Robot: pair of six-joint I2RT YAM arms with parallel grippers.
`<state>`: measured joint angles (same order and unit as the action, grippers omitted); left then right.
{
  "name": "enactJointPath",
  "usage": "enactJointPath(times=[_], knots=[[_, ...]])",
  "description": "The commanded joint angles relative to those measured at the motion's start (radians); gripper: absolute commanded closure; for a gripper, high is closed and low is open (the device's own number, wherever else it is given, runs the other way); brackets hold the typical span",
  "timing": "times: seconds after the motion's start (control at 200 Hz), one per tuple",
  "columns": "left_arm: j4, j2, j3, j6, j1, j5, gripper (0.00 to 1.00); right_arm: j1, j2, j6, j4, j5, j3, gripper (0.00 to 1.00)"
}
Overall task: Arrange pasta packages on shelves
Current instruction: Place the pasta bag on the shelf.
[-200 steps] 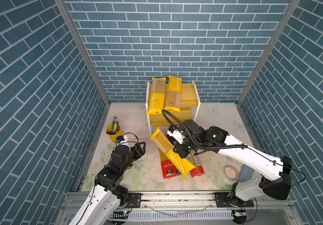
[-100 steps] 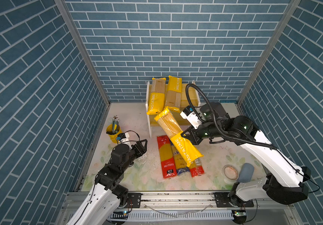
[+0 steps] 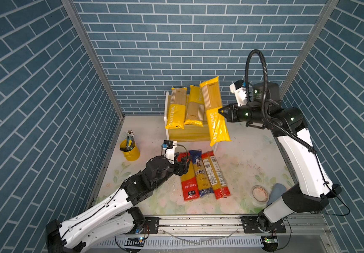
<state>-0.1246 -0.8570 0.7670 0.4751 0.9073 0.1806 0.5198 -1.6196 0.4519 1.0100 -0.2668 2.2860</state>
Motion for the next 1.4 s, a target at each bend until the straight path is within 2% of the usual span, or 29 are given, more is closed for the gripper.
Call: enactJointPath(times=[0.0,0.09,0.2,0.57,0.805,1.15,1.245,1.395], knots=[[0.065,-0.026,0.039,-0.094,0.007,0.017,0.26,-0.097,-0.058,0.154,-0.094,-0.061,0.152,1.00],[0.082,-0.043,0.047,-0.102,0.007,0.020,0.26,-0.170,-0.164,0.247,-0.098,-0.157,0.254,1.00],[0.096,-0.045,0.041,-0.102,0.007,0.018,0.26,-0.187,-0.254,0.312,-0.103,-0.224,0.329,1.00],[0.112,-0.033,-0.011,-0.093,0.007,0.037,0.26,-0.167,-0.235,0.418,-0.266,-0.331,0.128,1.00],[0.128,-0.053,-0.018,-0.070,0.007,0.019,0.26,-0.143,-0.283,0.419,-0.270,-0.273,0.111,1.00],[0.121,-0.066,-0.015,-0.050,0.007,0.011,0.26,-0.119,-0.414,0.339,-0.132,-0.199,0.193,1.00],[0.123,-0.070,-0.017,-0.047,0.007,0.009,0.26,-0.116,-0.415,0.298,-0.087,-0.153,0.217,0.91],[0.126,-0.082,-0.006,-0.045,0.007,-0.001,0.26,-0.116,-0.387,0.243,-0.070,-0.161,0.225,0.83]])
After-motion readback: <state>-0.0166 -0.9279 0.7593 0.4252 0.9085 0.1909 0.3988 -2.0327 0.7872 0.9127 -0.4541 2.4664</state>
